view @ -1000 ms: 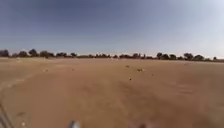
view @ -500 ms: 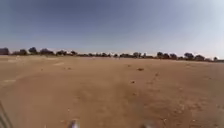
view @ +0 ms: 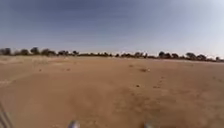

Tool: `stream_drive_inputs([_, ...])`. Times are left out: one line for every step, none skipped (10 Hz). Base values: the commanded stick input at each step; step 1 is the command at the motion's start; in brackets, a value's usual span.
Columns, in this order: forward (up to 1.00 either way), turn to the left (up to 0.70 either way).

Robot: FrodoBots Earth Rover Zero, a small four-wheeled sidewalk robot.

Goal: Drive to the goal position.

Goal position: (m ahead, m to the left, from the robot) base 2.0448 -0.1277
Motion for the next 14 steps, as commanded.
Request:
stream_drive_inputs([0.7, 0.0])
stream_drive_inputs([0.7, 0.0])
stream_drive_inputs([0.7, 0.0])
stream_drive_inputs([0.7, 0.0])
stream_drive_inputs([0.7, 0.0])
stream_drive_inputs([0.7, 0.0])
stream_drive_inputs([0.7, 0.0])
stream_drive_inputs([0.7, 0.0])
stream_drive_inputs([0.7, 0.0])
stream_drive_inputs([0.7, 0.0])
stream_drive_inputs([0.7, 0.0])
stream_drive_inputs([0.7, 0.0])
stream_drive_inputs([0.7, 0.0])
stream_drive_inputs([0.7, 0.0])
